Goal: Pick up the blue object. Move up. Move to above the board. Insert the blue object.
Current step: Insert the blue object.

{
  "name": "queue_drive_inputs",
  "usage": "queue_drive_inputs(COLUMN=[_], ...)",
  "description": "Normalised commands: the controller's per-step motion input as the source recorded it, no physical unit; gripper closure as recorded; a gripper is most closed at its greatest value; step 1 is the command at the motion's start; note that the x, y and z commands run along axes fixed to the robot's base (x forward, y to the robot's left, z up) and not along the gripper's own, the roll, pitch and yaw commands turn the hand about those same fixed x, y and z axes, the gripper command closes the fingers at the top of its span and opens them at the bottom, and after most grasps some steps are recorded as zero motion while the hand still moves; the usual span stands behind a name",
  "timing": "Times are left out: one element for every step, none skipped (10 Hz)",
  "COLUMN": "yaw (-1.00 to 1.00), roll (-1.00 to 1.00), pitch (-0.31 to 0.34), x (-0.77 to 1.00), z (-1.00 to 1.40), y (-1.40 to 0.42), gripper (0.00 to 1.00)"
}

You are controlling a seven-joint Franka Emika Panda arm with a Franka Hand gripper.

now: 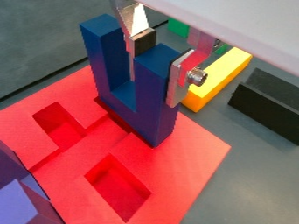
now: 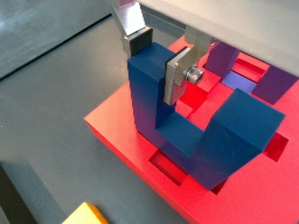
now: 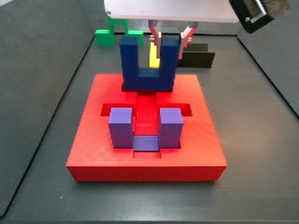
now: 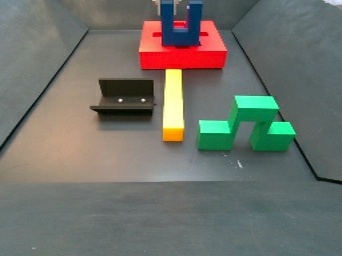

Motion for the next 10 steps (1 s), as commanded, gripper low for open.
queue_drive_inputs(yaw=[0.03, 0.09, 0.08, 0.16, 0.15, 0.07, 0.01, 0.0, 0.0, 0.0], roll=[-0.01, -0.02, 0.0, 0.0, 0.0, 0.0, 0.0, -0.03, -0.06, -0.13], pitch=[-0.134, -0.129, -0.091, -0.073, -0.083, -0.097, -0.096, -0.076, -0.087, -0.106], x=[-0.09, 0.0, 0.04, 0.1, 0.08, 0.05, 0.03, 0.11, 0.13, 0.2], z=[-0.1, -0.05, -0.13, -0.13, -0.15, -0.23, -0.27, -0.24, -0.25, -0.2], y=[-0.01, -0.05, 0.0, -0.1, -0.09, -0.05, 0.0, 0.04, 0.06, 0.04], gripper=[1.0, 1.0, 1.0, 1.0, 1.0, 1.0, 1.0, 1.0, 1.0, 1.0])
